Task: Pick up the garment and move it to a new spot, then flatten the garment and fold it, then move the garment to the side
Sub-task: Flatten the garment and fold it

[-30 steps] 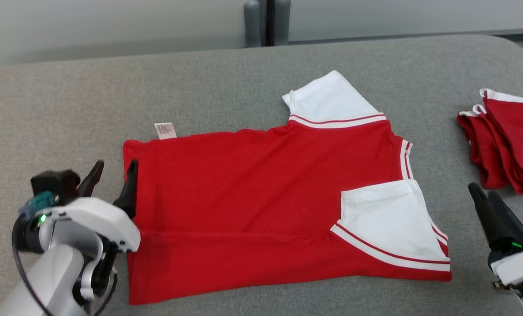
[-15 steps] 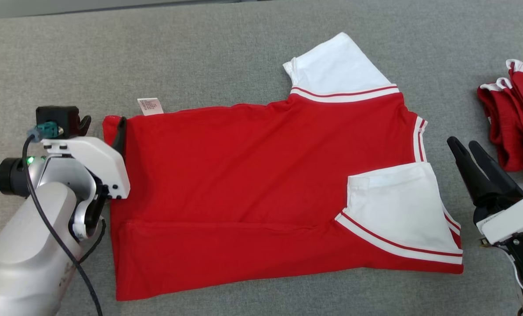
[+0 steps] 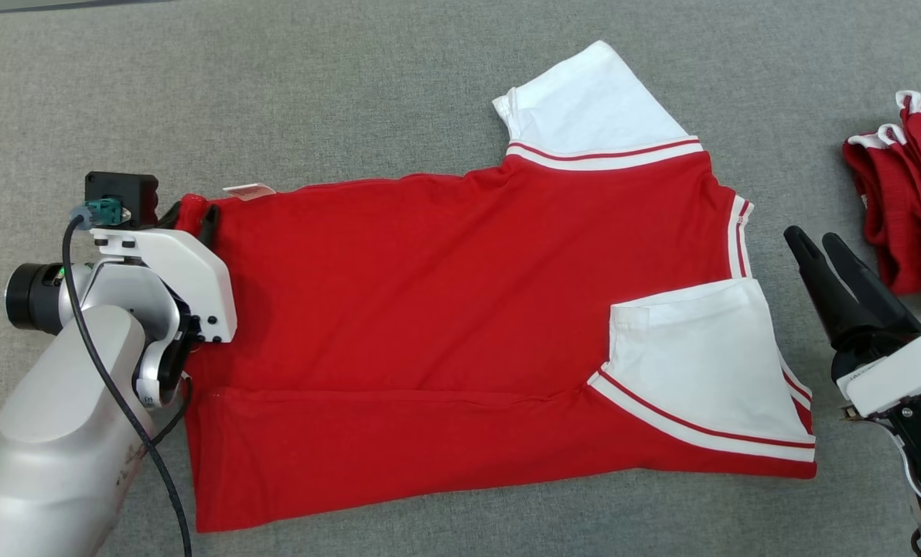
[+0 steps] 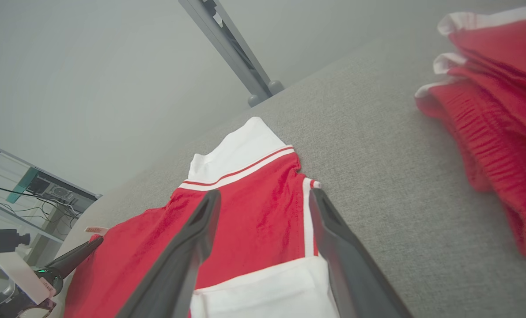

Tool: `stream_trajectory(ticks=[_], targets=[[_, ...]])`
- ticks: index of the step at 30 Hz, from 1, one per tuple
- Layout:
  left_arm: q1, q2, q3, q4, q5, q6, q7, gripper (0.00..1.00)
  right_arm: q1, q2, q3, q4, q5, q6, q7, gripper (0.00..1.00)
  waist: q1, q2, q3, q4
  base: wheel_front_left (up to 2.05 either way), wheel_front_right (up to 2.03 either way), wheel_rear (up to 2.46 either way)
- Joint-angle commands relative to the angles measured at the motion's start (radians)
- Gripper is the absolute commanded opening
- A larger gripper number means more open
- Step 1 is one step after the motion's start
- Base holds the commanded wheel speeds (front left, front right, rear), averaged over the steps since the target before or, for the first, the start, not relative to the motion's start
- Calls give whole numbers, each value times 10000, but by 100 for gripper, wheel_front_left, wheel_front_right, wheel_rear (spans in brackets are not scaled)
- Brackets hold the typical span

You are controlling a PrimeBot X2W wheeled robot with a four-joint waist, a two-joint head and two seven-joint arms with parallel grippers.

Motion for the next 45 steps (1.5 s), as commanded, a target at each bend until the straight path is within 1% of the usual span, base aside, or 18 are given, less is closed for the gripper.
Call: stream_trajectory(ticks=[1, 3, 4, 5, 6, 7, 10, 13, 14, 17, 22, 28, 31, 36, 40, 45], targets=[[-99, 21, -32, 49, -16, -18, 38, 35, -152, -85, -5, 49, 54, 1, -72, 100, 0, 0, 3, 19, 0, 0, 0], [-129, 5, -18, 6, -31, -1, -64, 25, -256, -121, 34, 67, 48, 1, -74, 100, 0, 0, 22, 34, 0, 0, 0], [-152, 4, -13, 6, -13, 24, -117, 15, -331, -138, 72, 79, 26, 1, -65, 100, 0, 0, 37, 38, 0, 0, 0], [-170, -8, 29, -4, -31, 53, -207, 12, -421, -153, 119, 98, -1, 1, -35, 100, 0, 0, 55, 43, 0, 0, 0], [-193, -23, 72, -22, -55, 75, -300, 2, -530, -164, 170, 132, -36, 1, 1, 100, 0, 0, 73, 49, 0, 0, 0], [-223, -33, 108, -41, -62, 91, -396, 0, -664, -192, 217, 173, -88, 1, 47, 100, 0, 0, 93, 60, 0, 0, 0], [-288, -53, 163, -145, -80, 80, -616, 0, -1245, -289, 290, 453, -273, 1, 168, 100, 0, 0, 168, 145, 0, 0, 0], [-332, -85, 167, -336, -39, 83, -821, 0, -2005, -428, 421, 909, -618, 1, 523, 100, 0, 0, 272, 305, 0, 0, 0], [-332, -85, 167, -336, -39, 83, -821, 0, -2005, -428, 421, 909, -618, 1, 523, 100, 0, 0, 272, 305, 0, 0, 0], [-386, -151, 108, -550, 0, 93, -874, 0, -2981, -541, 649, 1441, -977, 1, 1056, 100, 0, 0, 407, 511, 0, 0, 0], [-621, -300, 22, -915, 49, 135, -822, 0, -4749, -740, 1125, 2665, -1678, 1, 2151, 100, 0, 0, 763, 952, 0, 0, 0], [-1170, -653, -96, -1077, 92, 142, -697, 0, -6770, -856, 1410, 4387, -2652, 1, 2859, 100, 0, 0, 1347, 1595, 0, 0, 0], [-1421, -853, -187, -1031, 98, 64, -650, 0, -7523, -826, 1510, 5221, -3061, 1, 3023, 100, 0, 0, 1606, 1858, 0, 0, 0], [-1720, -1162, -330, -824, 98, -67, -677, 0, -8363, -763, 1542, 6475, -3700, 1, 2935, 100, 0, 0, 1895, 2198, 0, 0, 0], [-1801, -1325, -412, -569, 77, -129, -746, 0, -8783, -707, 1656, 7218, -3962, 1, 2760, 100, 0, 0, 1970, 2349, 0, 0, 0], [-1883, -1458, -486, -283, 39, -241, -844, 0, -9068, -702, 2030, 7847, -4121, 1, 2672, 100, 0, 0, 1954, 2432, 0, 0, 0]])
